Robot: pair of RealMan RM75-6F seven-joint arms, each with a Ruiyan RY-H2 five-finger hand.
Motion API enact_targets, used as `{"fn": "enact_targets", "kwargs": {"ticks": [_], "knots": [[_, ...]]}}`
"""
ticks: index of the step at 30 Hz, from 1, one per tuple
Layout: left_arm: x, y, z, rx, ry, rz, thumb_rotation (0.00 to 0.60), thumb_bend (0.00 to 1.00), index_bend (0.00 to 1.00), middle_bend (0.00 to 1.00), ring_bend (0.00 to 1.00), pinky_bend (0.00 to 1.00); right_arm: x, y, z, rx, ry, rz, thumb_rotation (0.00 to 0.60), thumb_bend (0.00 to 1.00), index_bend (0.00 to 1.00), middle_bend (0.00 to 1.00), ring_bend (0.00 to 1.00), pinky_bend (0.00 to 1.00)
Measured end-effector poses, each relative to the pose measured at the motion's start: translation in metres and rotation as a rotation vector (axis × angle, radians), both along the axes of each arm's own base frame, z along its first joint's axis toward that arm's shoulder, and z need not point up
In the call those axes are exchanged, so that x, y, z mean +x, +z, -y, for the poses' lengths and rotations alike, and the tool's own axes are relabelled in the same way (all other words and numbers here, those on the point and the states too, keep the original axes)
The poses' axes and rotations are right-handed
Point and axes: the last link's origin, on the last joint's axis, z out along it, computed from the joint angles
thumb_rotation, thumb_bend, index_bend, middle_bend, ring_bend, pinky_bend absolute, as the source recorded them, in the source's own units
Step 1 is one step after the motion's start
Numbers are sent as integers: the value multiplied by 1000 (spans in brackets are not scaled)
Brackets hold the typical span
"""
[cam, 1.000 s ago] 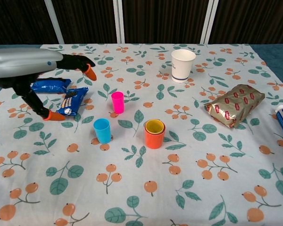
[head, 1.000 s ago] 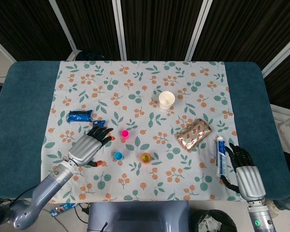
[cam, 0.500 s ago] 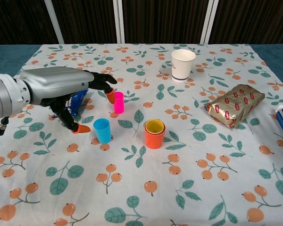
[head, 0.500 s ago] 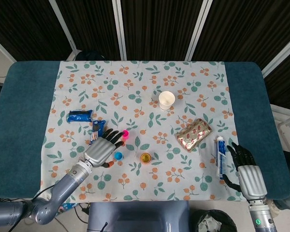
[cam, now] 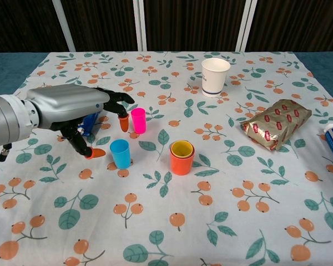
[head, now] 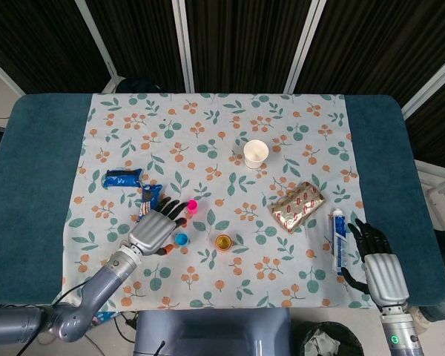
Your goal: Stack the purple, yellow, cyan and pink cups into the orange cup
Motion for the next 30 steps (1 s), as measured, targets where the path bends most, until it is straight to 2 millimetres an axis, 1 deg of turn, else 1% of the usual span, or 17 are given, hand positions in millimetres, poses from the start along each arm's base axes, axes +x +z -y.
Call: {"fn": "enact_targets", "kwargs": {"ticks": [15, 30], "knots": [[-1, -12, 1, -11, -20, -14, 600, 258, 372, 0, 0, 0, -2, 0, 2, 0, -9, -3, 600, 356, 6, 0, 0, 99], [-1, -15, 2, -11, -23, -27, 600, 293, 418, 7, 0, 0, -2, 0, 1, -3, -16, 4, 600, 357, 6, 0, 0, 99]]}}
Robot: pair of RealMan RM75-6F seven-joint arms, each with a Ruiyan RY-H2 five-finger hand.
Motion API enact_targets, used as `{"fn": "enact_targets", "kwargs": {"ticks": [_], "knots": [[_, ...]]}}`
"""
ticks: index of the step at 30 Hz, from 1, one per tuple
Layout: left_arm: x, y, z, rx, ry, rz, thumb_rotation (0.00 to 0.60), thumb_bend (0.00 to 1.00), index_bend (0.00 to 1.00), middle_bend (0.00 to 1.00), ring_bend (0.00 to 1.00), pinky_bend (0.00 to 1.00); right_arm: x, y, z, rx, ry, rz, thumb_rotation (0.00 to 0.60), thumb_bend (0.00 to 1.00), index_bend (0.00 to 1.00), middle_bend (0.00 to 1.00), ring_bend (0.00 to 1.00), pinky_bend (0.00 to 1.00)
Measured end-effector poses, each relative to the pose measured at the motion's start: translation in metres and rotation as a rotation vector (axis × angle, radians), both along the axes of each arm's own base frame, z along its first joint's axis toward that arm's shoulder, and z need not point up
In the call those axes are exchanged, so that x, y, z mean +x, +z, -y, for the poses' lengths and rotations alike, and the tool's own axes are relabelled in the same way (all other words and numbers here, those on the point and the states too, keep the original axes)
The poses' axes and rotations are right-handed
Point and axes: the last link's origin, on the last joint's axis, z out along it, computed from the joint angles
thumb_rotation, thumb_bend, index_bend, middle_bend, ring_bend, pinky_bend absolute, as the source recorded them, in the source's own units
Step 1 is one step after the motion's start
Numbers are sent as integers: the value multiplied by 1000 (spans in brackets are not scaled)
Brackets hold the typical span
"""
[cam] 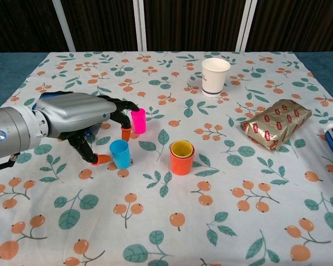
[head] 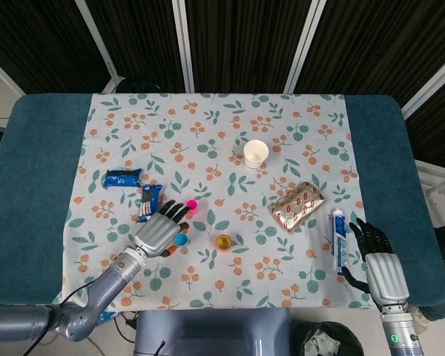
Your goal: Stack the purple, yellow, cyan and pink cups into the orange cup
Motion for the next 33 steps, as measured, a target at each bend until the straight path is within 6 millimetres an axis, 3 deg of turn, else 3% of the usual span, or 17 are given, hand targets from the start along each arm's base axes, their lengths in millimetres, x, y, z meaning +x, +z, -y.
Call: {"fn": "enact_targets", "kwargs": {"ticks": [19, 33], "knots": [[5, 0, 0, 3, -3, 23, 600, 335, 456, 39, 0, 0, 1, 0, 0, -4, -1, 10, 600, 357, 6, 0, 0, 99], [53, 17, 2, 17, -75, 154, 600, 335, 457, 39, 0, 0, 0, 1, 0, -10, -5, 10, 600, 357, 6, 0, 0, 99]]}}
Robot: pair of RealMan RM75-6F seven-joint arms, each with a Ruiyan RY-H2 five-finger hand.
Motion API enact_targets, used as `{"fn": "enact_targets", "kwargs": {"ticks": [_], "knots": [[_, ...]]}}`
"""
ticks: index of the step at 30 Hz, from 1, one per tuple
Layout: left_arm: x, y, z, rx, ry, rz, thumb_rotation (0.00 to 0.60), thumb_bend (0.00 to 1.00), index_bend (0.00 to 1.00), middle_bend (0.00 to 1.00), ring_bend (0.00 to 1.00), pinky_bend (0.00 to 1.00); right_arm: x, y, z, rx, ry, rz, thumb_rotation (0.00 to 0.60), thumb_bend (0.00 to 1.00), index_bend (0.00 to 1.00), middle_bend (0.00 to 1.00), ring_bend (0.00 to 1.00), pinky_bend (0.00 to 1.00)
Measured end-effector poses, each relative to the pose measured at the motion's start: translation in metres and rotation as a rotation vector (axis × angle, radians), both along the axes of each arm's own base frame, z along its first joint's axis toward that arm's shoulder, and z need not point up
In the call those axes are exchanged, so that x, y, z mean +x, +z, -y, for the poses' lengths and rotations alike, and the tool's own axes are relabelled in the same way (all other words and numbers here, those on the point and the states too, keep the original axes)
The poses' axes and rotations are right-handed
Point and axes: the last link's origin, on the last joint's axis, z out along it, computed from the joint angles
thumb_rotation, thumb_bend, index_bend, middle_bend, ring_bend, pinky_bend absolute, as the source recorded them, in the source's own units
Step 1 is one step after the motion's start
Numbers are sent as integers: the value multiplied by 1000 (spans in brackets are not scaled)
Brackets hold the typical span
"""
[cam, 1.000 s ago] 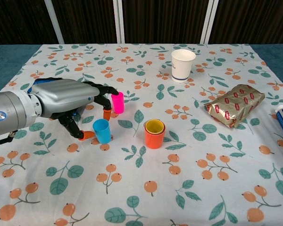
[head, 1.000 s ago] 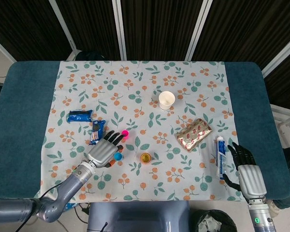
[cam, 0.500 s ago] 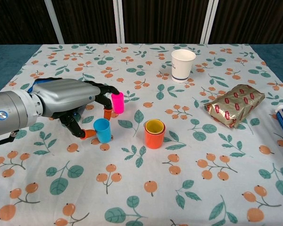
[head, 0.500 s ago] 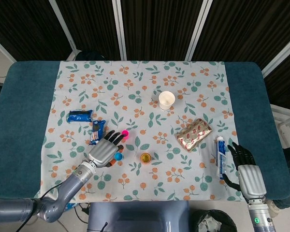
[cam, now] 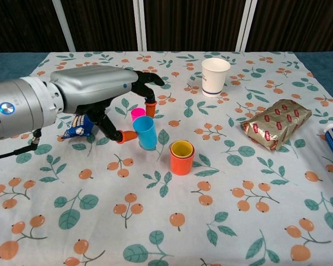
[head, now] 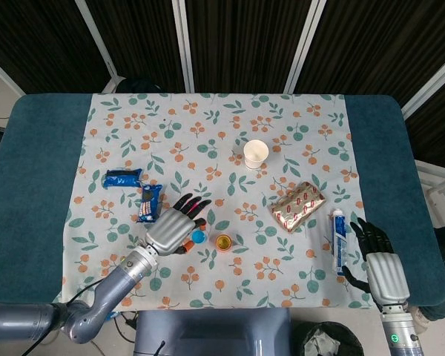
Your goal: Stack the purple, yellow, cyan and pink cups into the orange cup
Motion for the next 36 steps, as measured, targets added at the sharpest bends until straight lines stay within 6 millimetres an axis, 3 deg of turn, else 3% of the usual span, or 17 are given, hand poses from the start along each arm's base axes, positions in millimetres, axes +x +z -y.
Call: {"fn": "enact_targets", "kwargs": {"ticks": [10, 26, 30, 36], "knots": [[35, -8, 2, -21, -56, 34, 600, 335, 456, 40, 0, 0, -1, 2, 1, -4, -2, 1, 600, 357, 6, 0, 0, 99], [42, -27, 0, -47, -49, -8, 600, 329, 450, 41, 0, 0, -2, 3, 1, -5, -10, 1, 600, 357, 6, 0, 0, 99], [40, -29, -1, -52, -49, -23, 600, 292, 398, 38, 0, 0, -2, 3, 1, -6, -13, 2, 600, 357, 6, 0, 0, 99], [34, -30, -2, -56, -48, -86, 600, 106, 152, 2, 0, 0, -2, 3, 1, -4, -15, 0, 600, 357, 6, 0, 0, 99]]}}
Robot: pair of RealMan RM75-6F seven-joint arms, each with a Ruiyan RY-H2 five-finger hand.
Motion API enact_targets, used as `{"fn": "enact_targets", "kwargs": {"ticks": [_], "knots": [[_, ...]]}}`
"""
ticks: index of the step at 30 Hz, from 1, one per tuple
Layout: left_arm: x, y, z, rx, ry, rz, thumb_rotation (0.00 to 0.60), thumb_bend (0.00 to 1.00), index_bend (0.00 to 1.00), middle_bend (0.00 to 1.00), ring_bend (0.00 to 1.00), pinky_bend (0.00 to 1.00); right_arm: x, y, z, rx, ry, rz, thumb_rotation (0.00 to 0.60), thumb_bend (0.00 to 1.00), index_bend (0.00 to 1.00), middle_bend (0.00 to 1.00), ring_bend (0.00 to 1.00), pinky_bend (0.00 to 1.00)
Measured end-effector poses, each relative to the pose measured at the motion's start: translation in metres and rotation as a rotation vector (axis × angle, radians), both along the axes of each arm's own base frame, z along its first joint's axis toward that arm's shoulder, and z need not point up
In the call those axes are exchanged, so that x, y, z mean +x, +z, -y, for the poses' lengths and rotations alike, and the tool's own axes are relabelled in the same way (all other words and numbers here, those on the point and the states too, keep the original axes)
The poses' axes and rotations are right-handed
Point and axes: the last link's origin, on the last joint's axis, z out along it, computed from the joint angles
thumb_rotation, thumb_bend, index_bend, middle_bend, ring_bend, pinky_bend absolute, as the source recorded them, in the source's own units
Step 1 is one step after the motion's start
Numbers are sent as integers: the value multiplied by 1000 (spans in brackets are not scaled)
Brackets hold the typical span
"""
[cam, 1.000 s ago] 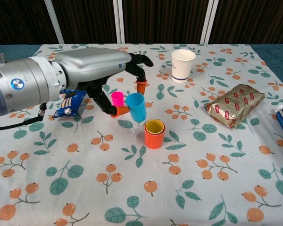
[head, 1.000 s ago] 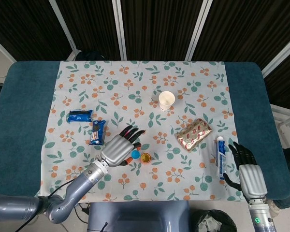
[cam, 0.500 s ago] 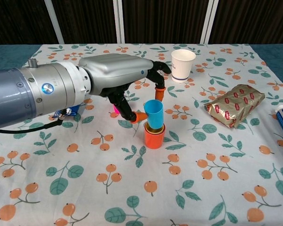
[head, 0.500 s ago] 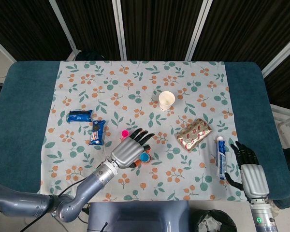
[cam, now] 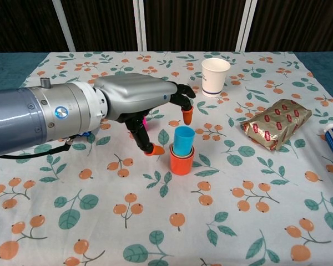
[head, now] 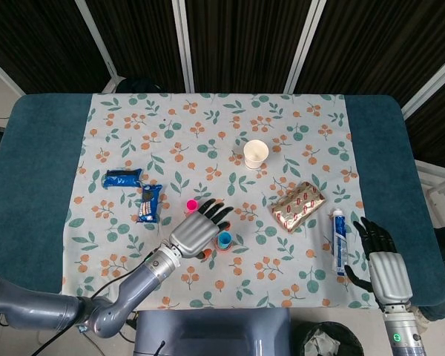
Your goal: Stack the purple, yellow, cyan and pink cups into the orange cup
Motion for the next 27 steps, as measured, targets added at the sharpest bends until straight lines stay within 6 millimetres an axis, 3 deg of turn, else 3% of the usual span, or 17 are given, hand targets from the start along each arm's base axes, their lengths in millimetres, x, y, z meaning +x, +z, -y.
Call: {"fn": "enact_targets", "kwargs": {"ticks": [3, 8, 20, 27], "knots": [[-2, 1, 0, -9, 9, -21, 600, 93, 105, 0, 0, 0, 0, 0, 0, 1, -2, -2, 600, 357, 6, 0, 0, 99], [-3, 11, -5, 9, 25, -5, 600, 97, 173, 0, 0, 0, -1, 2, 0, -8, -6, 0, 600, 356, 6, 0, 0, 99], [-31, 53, -52, 157, 145, -44, 600, 153, 281, 0, 0, 0, 1, 0, -1, 0, -10, 1, 600, 356, 6, 0, 0, 99], [-43, 58, -72, 169, 197, -61, 600, 153, 286, 1, 0, 0, 1, -3, -1, 9, -14, -4, 600, 356, 6, 0, 0, 99]]}}
